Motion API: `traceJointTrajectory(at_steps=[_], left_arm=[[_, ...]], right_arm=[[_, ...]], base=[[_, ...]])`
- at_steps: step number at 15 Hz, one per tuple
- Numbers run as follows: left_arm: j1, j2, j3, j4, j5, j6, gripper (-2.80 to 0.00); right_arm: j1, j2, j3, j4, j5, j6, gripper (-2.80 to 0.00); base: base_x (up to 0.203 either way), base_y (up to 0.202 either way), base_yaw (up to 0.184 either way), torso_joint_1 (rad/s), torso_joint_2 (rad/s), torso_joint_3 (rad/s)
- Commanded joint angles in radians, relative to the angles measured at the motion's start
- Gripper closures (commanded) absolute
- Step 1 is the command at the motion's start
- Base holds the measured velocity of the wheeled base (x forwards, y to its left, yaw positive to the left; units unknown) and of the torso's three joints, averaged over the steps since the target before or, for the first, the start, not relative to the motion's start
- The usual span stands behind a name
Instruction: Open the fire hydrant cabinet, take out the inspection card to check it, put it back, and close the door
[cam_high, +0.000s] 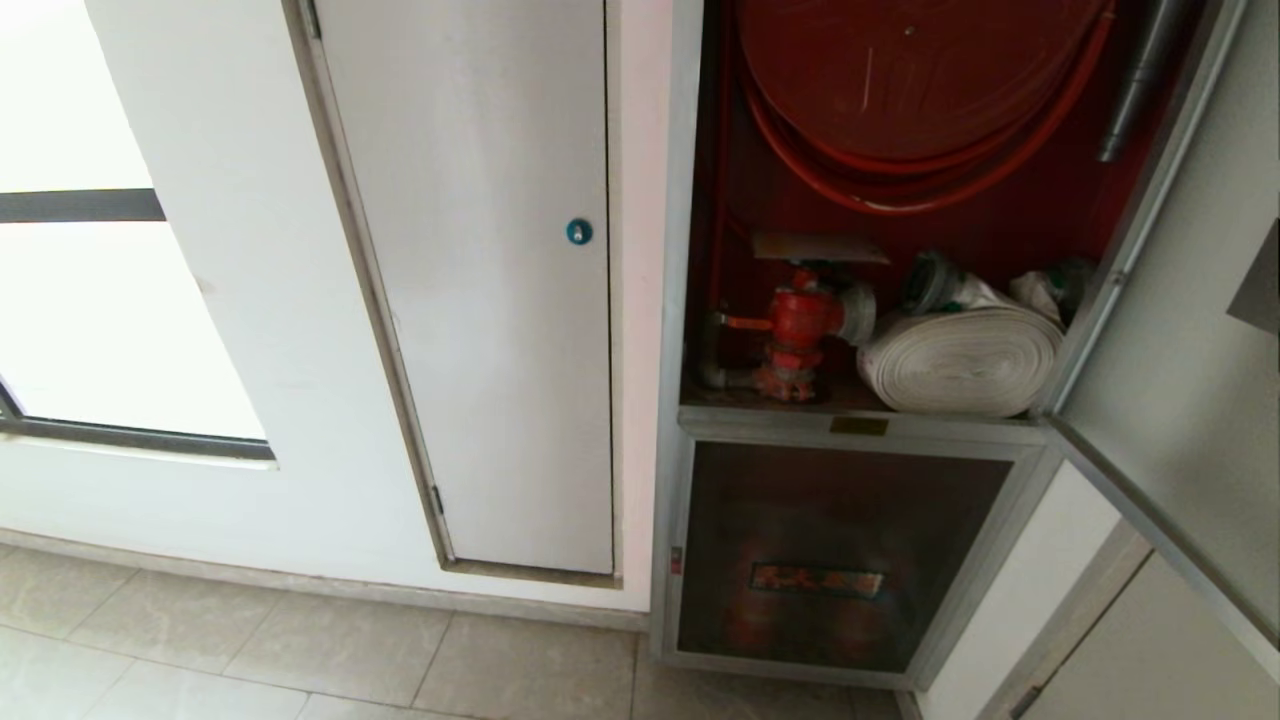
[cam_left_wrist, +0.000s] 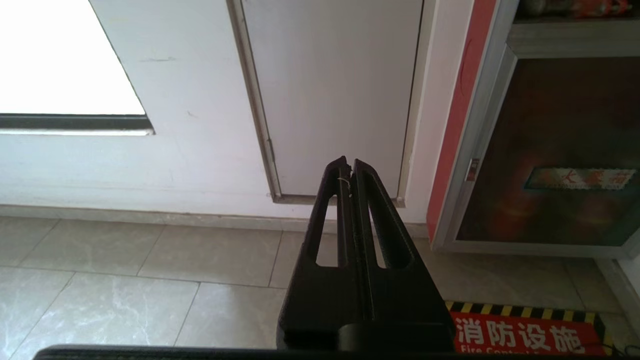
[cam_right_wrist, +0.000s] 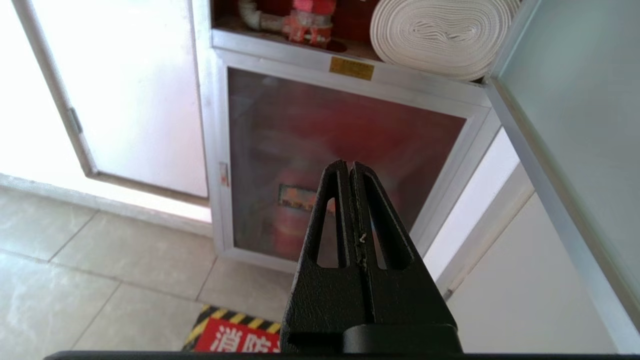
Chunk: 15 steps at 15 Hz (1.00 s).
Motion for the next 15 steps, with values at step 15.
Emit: traceJointTrajectory(at_steps=[15], left_arm=[[0.001,0.001,0.001,-0.002,-0.001,0.004,0.0]], right_arm=[[0.0,0.0,0.0,0.0,-0.001,-0.002,0.0]], base=[[-0.057,0.0,0.0,0.0,0.0,0.001]])
